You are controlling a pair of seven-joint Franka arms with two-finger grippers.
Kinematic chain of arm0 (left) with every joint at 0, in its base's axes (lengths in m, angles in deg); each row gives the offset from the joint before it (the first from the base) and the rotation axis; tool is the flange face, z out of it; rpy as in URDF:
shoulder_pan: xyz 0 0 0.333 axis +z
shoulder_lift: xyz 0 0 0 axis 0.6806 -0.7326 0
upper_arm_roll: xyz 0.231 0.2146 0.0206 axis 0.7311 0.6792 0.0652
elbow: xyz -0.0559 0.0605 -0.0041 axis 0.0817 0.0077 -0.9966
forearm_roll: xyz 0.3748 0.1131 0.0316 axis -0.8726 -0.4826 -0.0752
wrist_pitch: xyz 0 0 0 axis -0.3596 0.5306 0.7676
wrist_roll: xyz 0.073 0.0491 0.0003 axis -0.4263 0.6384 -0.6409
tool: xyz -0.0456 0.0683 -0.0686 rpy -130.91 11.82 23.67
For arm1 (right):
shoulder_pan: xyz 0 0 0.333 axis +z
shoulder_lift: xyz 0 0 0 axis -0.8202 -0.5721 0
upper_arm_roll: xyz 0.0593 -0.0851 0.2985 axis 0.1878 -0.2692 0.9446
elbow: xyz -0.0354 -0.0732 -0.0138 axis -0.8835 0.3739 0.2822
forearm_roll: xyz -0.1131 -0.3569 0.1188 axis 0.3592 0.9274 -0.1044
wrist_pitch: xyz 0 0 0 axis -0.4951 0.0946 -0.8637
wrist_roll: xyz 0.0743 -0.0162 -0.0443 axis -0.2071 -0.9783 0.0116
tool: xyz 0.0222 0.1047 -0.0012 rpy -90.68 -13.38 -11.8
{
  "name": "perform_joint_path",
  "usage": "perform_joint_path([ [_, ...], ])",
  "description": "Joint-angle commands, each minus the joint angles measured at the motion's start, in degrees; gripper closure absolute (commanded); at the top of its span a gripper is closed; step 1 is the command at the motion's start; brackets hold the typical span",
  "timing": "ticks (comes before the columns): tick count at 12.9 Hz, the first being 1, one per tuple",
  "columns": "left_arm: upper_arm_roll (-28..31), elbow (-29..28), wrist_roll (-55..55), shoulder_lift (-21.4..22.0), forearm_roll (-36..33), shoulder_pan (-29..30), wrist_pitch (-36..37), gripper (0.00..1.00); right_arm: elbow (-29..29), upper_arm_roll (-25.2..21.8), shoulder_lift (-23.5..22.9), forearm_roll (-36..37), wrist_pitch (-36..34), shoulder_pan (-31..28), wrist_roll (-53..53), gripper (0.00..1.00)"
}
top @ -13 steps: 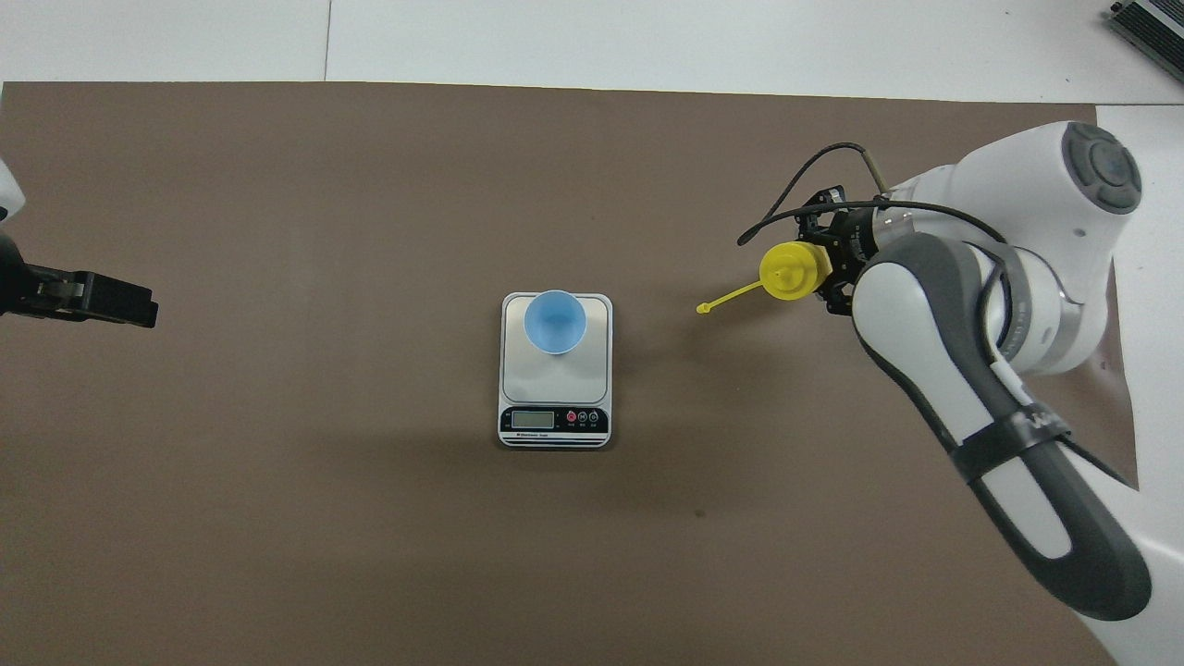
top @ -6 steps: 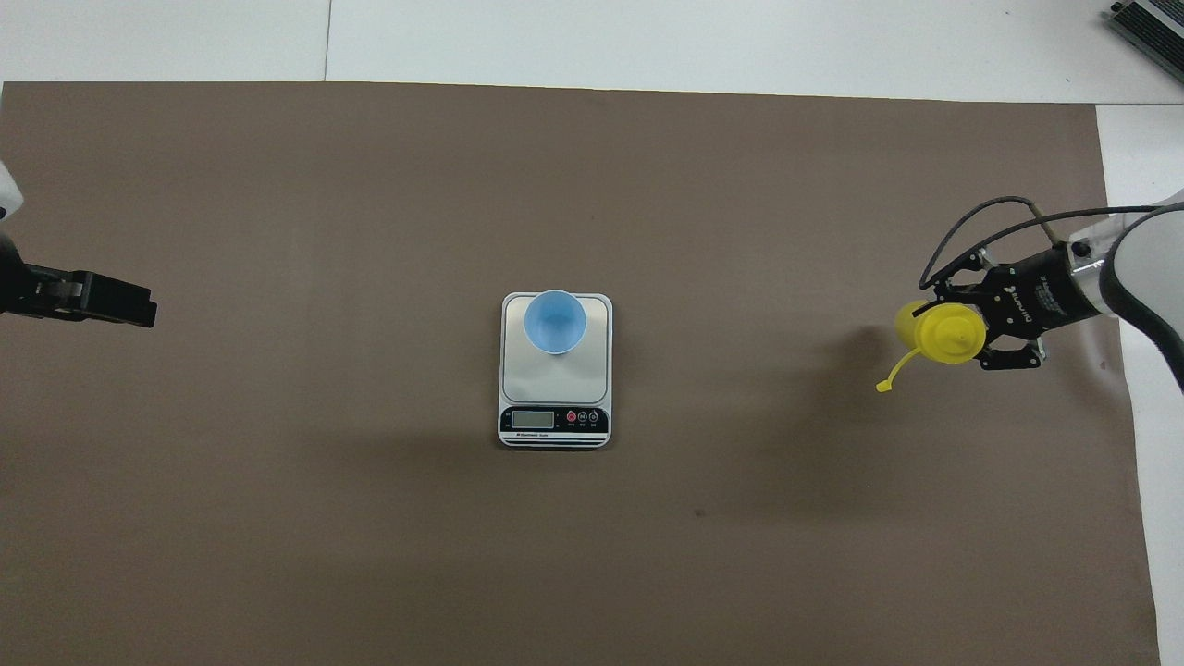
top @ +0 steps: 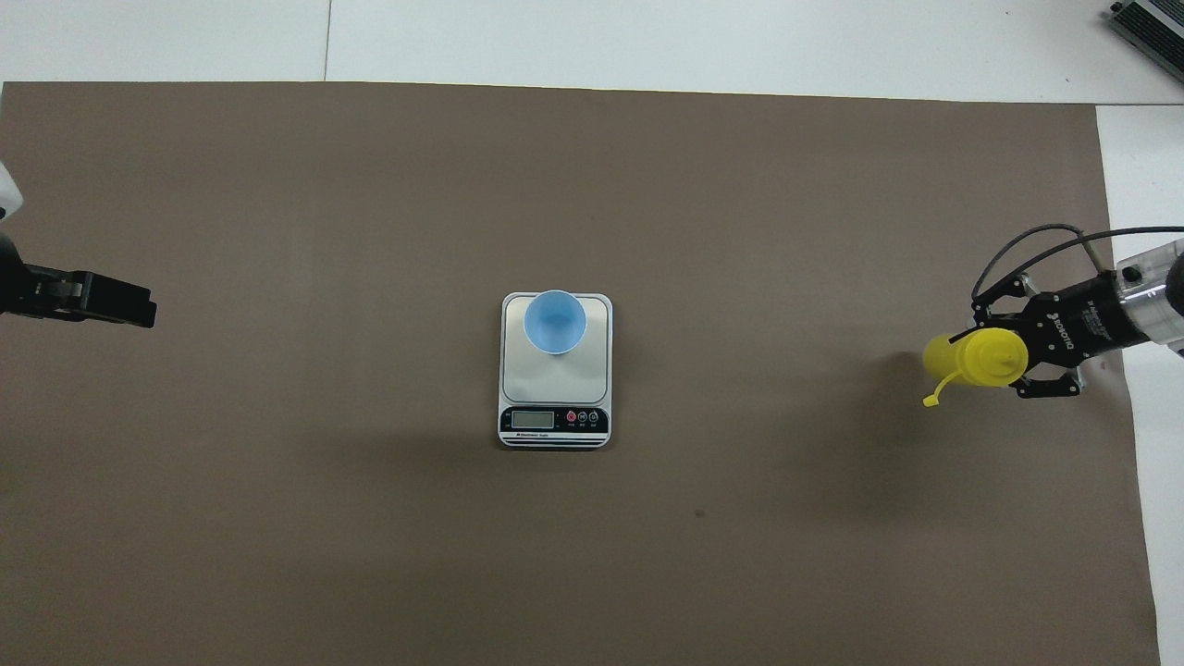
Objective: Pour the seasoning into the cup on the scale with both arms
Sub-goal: 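Turn the bottle upright and carry it back with the right gripper, then set the bottle down and release it with the right gripper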
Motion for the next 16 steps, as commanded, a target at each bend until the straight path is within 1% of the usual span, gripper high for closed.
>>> perform_joint_path([
  [1,-0.28,-1.75,0.49,1.66,0.67,0.84,0.09,0.0,2.69,0.5,-3.01,-2.43,-1.24,-2.35,2.44,0.25],
  [2,-0.28,-1.75,0.49,1.66,0.67,0.84,0.09,0.0,2.59,0.33,-2.66,-2.17,0.59,-2.36,2.35,0.0],
  [5,-0.28,-1.75,0.49,1.66,0.67,0.84,0.09,0.0,2.42,0.32,1.19,-1.03,1.49,-2.27,3.31,0.0],
  [6,-0.28,-1.75,0.49,1.66,0.67,0.84,0.09,0.0,2.42,0.32,2.25,1.67,1.92,-2.18,5.14,0.0],
  [7,-0.28,-1.75,0.49,1.66,0.67,0.84,0.09,0.0,2.42,0.32,3.48,5.35,3.41,-2.18,8.64,0.0],
  [9,-0.28,-1.66,0.49,1.66,0.67,0.84,0.09,0.0,2.59,0.32,4.98,8.54,4.03,-2.18,16.63,0.0],
  [11,-0.28,-1.66,0.49,1.66,0.67,0.84,0.09,0.0,2.77,0.41,6.65,11.96,5.79,-1.13,30.06,0.0],
  [12,-0.28,-1.75,0.49,1.66,0.67,0.84,0.09,0.0,2.77,0.76,7.44,13.2,5.79,-0.95,32.82,0.0],
  [13,-0.28,-1.66,0.49,1.66,0.67,0.84,0.09,0.0,2.77,1.02,8.41,13.38,5.79,-0.6,33.11,0.0],
  [14,-0.28,-1.66,0.49,1.66,0.67,0.84,0.09,0.0,2.85,1.03,9.46,14.26,5.79,0.97,33.2,0.0],
  [16,-0.28,-1.75,0.49,1.66,0.67,0.84,0.09,0.0,3.12,1.03,12.44,20.64,5.88,5.44,32.94,0.0],
])
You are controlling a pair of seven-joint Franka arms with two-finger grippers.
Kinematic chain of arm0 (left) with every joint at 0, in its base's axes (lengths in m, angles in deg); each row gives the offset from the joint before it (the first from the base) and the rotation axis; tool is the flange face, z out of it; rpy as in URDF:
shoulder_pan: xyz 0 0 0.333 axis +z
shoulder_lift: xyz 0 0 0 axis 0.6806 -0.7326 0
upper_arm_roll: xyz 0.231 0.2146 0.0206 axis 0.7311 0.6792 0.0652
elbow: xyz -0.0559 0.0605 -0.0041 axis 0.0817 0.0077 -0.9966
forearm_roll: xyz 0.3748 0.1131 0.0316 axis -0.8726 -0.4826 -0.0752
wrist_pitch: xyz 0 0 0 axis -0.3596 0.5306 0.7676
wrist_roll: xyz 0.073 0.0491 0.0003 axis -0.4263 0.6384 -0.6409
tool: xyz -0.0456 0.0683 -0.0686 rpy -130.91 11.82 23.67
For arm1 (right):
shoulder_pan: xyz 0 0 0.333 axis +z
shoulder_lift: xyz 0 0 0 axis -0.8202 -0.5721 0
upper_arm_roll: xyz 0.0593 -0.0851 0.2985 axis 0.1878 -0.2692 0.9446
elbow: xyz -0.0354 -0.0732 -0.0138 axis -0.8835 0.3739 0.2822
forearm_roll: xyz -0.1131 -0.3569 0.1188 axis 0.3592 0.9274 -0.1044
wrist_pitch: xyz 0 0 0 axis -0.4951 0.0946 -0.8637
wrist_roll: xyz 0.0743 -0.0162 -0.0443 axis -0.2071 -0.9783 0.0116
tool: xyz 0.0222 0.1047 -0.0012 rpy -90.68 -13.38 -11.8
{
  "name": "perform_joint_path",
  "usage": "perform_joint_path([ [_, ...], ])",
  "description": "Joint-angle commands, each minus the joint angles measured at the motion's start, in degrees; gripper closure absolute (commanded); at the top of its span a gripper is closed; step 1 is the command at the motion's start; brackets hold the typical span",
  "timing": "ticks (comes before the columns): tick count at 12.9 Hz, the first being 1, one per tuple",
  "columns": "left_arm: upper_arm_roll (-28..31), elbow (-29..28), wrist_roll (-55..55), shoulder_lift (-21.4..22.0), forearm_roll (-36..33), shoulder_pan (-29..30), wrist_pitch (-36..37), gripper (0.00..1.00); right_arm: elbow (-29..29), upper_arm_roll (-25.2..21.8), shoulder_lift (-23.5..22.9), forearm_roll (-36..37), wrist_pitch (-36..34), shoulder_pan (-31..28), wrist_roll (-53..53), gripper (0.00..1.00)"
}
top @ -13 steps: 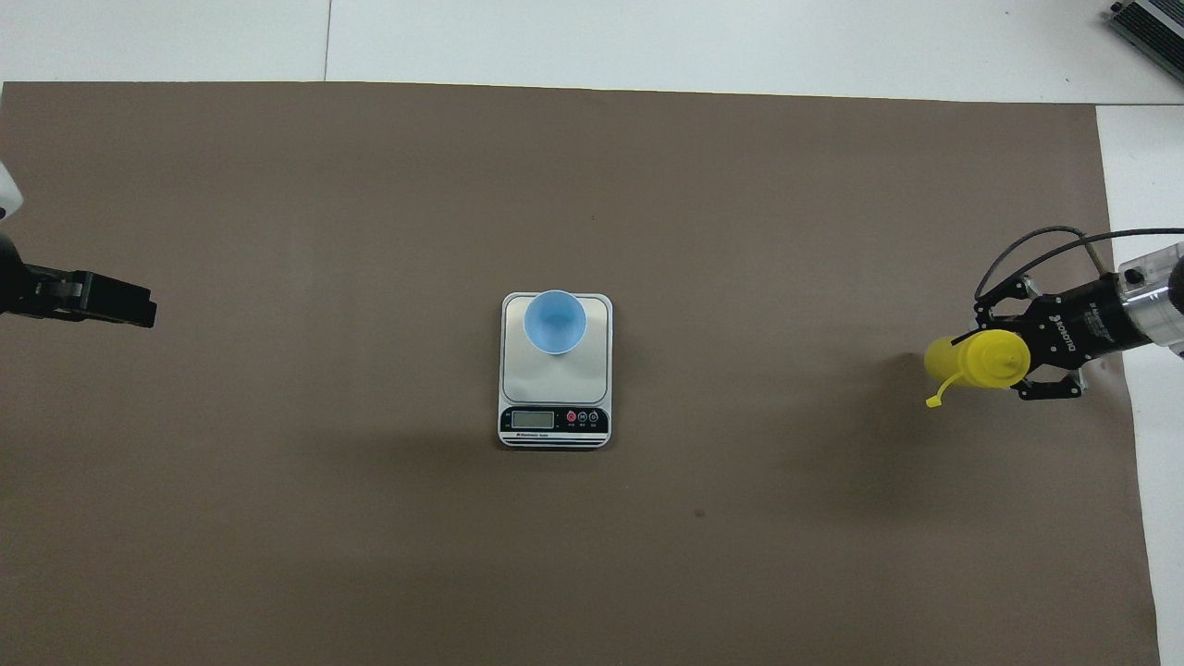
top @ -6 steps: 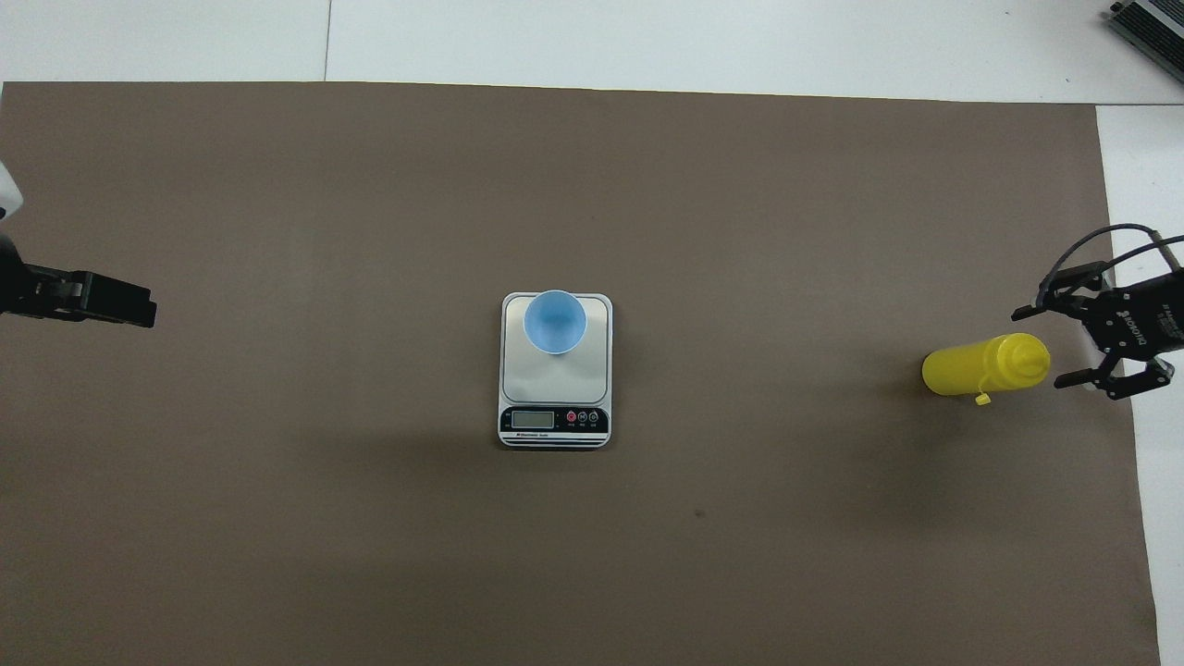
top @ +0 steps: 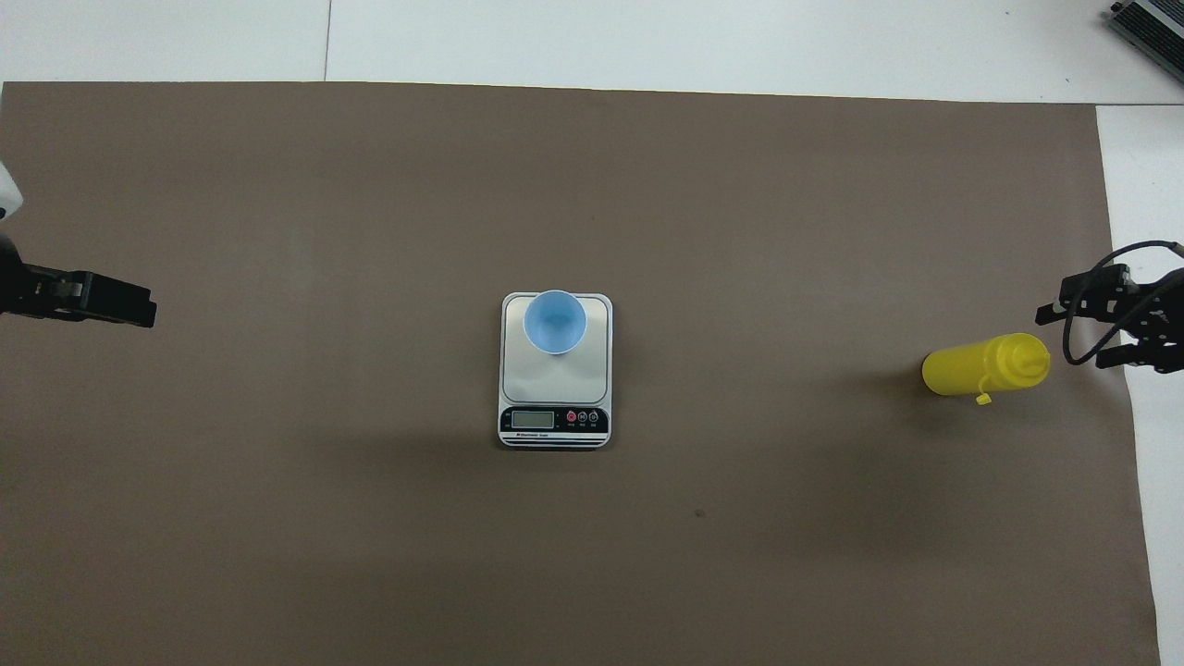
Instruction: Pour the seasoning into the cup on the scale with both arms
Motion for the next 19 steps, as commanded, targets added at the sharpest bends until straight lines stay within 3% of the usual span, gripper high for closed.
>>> perform_joint_path([
  [1,-0.28,-1.75,0.49,1.66,0.67,0.84,0.09,0.0,-0.71,0.33,5.29,7.47,0.78,5.96,0.75,0.0],
  [9,-0.28,-1.66,0.49,1.66,0.67,0.84,0.09,0.0,-4.39,0.33,15.67,12.23,-0.37,18.97,-1.62,0.0],
  [14,-0.28,-1.75,0.49,1.66,0.67,0.84,0.09,0.0,-4.31,0.68,15.41,11.98,1.3,19.43,-0.66,0.0],
  [19,-0.28,-1.75,0.49,1.66,0.67,0.84,0.09,0.0,-8.18,0.6,16.82,11.54,5.61,19.61,0.05,0.0],
])
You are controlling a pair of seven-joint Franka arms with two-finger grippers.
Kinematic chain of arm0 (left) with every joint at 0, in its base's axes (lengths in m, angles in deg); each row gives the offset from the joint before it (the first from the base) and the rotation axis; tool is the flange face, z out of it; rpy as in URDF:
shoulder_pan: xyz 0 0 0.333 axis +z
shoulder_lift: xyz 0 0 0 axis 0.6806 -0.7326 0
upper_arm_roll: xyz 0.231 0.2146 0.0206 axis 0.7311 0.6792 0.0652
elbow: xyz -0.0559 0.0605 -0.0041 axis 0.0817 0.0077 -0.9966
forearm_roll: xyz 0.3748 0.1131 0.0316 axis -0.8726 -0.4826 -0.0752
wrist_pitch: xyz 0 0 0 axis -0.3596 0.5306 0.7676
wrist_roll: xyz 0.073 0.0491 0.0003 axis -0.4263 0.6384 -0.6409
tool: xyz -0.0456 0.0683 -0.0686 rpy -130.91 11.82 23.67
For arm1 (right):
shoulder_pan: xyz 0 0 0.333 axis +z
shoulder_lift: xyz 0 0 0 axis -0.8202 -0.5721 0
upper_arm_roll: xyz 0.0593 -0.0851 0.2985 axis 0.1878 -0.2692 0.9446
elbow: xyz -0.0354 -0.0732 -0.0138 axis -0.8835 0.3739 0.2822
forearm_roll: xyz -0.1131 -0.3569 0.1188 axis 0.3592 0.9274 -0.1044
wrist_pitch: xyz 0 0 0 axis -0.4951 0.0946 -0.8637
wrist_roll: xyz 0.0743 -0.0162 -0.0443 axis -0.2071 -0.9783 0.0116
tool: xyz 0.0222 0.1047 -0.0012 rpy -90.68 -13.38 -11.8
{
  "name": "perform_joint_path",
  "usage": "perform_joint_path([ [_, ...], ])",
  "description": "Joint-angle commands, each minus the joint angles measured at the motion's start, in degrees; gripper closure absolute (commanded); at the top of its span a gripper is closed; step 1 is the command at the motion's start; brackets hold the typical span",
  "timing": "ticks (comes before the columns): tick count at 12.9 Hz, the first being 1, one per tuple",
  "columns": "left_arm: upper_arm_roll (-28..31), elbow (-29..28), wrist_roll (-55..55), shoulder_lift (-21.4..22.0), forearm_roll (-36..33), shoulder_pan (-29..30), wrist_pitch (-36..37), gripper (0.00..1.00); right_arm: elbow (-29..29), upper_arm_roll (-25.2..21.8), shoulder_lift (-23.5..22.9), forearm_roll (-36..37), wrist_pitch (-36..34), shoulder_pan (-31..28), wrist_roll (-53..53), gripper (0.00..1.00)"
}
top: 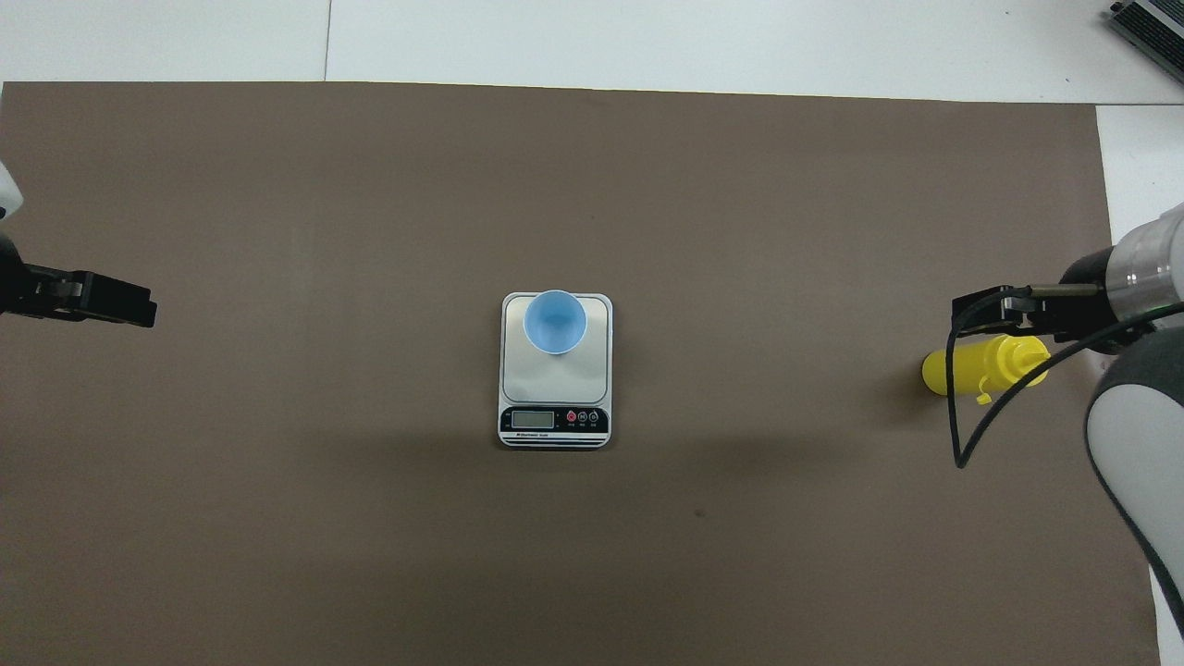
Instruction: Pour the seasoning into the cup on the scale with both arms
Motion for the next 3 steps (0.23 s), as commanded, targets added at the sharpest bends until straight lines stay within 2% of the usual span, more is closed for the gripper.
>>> perform_joint_path([
  [1,-0.28,-1.66,0.49,1.66,0.67,0.84,0.09,0.0,-2.85,0.07,2.1,-0.17,1.96,-0.27,0.76,0.0],
  [3,-0.28,-1.66,0.49,1.66,0.67,0.84,0.09,0.0,-2.76,0.15,2.1,-0.17,1.52,-0.27,1.11,0.0],
])
